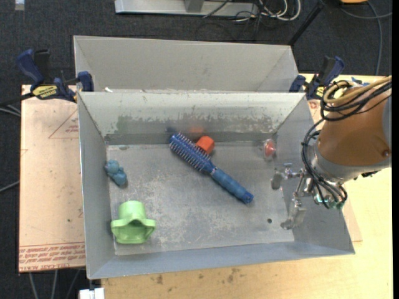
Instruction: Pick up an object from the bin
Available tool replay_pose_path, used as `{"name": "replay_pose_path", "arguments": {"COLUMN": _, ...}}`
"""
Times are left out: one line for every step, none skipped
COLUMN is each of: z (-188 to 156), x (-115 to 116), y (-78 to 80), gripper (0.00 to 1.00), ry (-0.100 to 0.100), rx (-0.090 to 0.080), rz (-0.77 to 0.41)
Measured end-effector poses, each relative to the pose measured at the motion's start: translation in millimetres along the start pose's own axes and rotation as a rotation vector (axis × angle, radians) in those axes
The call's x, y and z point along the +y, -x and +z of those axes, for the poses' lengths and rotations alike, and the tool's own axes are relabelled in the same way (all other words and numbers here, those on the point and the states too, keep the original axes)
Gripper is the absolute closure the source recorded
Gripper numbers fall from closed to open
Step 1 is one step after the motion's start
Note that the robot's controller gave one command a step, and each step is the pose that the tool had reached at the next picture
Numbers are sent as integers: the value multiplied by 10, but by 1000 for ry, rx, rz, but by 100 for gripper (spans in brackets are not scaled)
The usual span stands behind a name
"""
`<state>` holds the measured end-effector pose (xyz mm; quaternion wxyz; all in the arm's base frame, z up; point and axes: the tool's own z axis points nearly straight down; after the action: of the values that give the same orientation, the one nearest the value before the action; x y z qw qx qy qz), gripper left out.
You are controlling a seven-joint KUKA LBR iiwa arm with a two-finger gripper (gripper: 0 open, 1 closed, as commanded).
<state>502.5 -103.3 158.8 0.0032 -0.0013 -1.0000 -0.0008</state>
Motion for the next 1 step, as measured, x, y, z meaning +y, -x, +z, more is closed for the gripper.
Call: {"name": "replay_pose_path", "arguments": {"z": 932, "x": 646, "y": 430, "gripper": 0, "ry": 3, "rx": -4, "rz": 20}}
